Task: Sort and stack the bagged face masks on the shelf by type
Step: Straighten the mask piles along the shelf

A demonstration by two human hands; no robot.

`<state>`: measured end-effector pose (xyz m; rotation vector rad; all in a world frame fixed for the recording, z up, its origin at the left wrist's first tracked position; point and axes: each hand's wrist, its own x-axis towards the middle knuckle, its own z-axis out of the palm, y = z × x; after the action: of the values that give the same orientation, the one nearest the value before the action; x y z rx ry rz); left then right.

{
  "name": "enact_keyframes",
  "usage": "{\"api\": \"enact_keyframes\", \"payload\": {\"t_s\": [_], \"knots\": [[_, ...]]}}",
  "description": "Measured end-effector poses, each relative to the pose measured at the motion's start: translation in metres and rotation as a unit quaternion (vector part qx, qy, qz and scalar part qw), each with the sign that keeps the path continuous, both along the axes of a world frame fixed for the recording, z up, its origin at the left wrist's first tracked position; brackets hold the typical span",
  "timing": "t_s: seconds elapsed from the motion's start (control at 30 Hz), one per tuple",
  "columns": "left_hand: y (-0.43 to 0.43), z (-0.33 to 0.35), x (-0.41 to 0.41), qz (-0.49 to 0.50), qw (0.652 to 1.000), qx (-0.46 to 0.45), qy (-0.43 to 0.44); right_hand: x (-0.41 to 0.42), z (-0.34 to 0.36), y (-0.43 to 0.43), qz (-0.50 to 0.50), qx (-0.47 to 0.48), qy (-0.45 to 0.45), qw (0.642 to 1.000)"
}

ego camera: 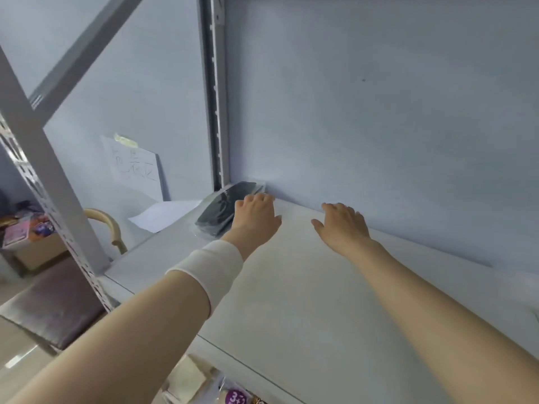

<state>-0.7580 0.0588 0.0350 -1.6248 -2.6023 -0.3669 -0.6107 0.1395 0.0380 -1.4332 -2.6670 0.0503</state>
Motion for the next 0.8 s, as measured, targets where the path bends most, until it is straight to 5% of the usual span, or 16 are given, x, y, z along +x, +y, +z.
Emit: {"api": "enact_keyframes", "payload": {"t_s": [0.23,0.5,0.8], "knots": [[-0.016,0.002,-0.102,0.078,0.992,0.021,-0.101,-0.087,-0.021,-0.023,0.030,-0.113,0.056,0.992],[0.014,-0.037,-0.177,0.052,0.947,0.011,-0.316,-0.191,-0.044,-0.030,-0.077,-0.239,0.179,0.951],[0.039,-0.055,-0.190,0.052,0.869,-0.020,-0.491,-0.196,-0.064,-0.041,-0.160,-0.280,0.421,0.848]]}}
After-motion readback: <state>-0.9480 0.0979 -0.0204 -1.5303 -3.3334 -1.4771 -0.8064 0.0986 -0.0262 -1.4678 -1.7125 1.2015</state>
